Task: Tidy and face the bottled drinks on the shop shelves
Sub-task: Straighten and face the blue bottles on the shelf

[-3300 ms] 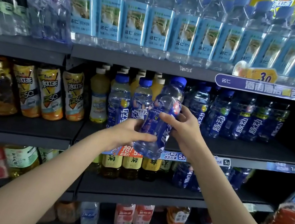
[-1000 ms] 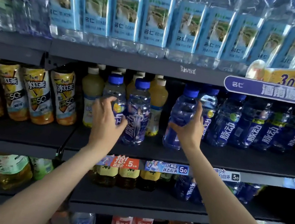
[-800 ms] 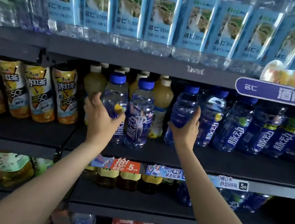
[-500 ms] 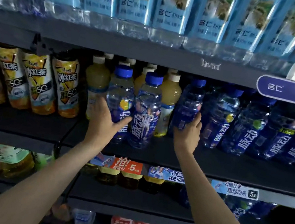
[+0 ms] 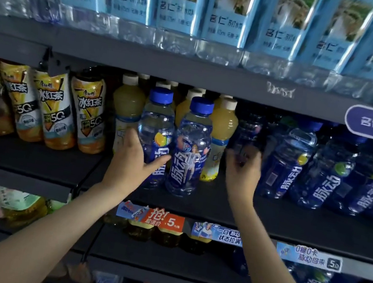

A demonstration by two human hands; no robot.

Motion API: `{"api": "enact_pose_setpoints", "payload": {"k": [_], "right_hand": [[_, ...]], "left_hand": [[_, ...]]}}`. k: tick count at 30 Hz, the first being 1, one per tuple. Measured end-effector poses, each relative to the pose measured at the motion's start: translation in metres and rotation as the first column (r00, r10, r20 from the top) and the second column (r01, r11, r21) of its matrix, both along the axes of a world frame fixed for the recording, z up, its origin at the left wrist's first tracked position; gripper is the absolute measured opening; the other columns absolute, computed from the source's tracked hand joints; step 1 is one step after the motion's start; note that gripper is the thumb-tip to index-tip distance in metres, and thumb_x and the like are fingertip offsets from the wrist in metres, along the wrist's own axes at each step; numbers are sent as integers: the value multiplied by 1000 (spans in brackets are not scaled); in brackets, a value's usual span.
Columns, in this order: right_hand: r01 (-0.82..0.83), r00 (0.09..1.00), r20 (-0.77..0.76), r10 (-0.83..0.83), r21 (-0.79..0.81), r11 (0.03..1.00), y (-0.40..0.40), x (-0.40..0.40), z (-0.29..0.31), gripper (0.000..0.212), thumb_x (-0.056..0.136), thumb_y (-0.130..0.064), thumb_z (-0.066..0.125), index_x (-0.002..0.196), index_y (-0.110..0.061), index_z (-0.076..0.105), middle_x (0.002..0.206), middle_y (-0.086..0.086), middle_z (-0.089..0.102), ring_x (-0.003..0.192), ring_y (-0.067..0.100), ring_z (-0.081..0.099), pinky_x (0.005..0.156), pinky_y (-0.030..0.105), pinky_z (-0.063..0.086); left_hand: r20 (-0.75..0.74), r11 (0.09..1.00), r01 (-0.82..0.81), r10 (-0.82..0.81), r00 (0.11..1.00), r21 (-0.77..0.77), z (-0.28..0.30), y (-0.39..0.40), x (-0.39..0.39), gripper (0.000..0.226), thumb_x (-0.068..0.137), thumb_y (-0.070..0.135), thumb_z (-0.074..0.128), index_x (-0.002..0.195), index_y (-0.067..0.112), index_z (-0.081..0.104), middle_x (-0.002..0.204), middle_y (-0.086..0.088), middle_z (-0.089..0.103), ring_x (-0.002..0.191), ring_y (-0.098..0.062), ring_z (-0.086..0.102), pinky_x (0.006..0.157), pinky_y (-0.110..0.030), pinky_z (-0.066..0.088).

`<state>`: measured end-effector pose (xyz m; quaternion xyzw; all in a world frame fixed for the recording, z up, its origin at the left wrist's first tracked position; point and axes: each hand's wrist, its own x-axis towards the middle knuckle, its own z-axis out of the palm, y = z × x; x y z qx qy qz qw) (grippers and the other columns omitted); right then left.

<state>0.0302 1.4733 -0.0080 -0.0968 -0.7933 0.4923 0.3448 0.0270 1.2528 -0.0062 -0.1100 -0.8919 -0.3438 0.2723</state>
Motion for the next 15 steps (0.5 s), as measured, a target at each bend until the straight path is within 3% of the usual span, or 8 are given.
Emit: {"api": "enact_pose_setpoints", "payload": {"k": [2, 4, 7, 12, 15], "right_hand": [[-312, 950, 19, 313, -20, 950, -22, 31, -2, 58, 83, -42, 61, 126, -7, 46, 113, 3, 59, 101, 16, 59, 78, 16, 50], [-459, 879, 161, 448, 36, 888, -37, 39, -7, 75, 76, -44, 70, 136, -13, 37, 122, -4, 54, 109, 11, 55, 85, 13, 46], [-394, 904, 234, 358, 135, 909, -48, 34, -12, 83, 73, -23, 81, 138, -8, 32, 123, 1, 53, 111, 14, 54, 81, 6, 38], [-284, 937, 253, 240, 154, 946, -46, 37, -14, 72, 72, -24, 82, 129, -6, 41, 124, 9, 57, 114, 23, 55, 89, 27, 45], [-185, 958, 253, 138, 175, 967, -27, 50, -14, 68, 74, -24, 80, 126, -4, 43, 122, 12, 55, 113, 26, 54, 87, 31, 45]], "left_hand": [[3, 999, 18, -18, 1000, -44, 2, -1, 1, 68, 75, 52, 63, 110, -1, 40, 98, -8, 43, 88, -26, 57, 69, -35, 52], [27, 996, 58, -56, 998, -68, 2, -5, 1, 62, 79, 44, 67, 110, -2, 39, 99, -5, 40, 87, -23, 55, 68, -30, 47], [82, 986, 121, -111, 990, -119, 2, -13, 0, 54, 81, 39, 67, 108, 5, 36, 100, -8, 48, 85, -21, 55, 63, -22, 39], [145, 980, 198, -193, 971, -24, 9, -15, 6, 62, 80, 32, 71, 123, 6, 36, 122, -8, 48, 112, -19, 49, 85, -22, 37], [151, 962, 272, -270, 951, 10, 12, -1, 16, 70, 80, 29, 71, 133, 8, 32, 133, -6, 44, 123, -18, 43, 92, -16, 30]]}}
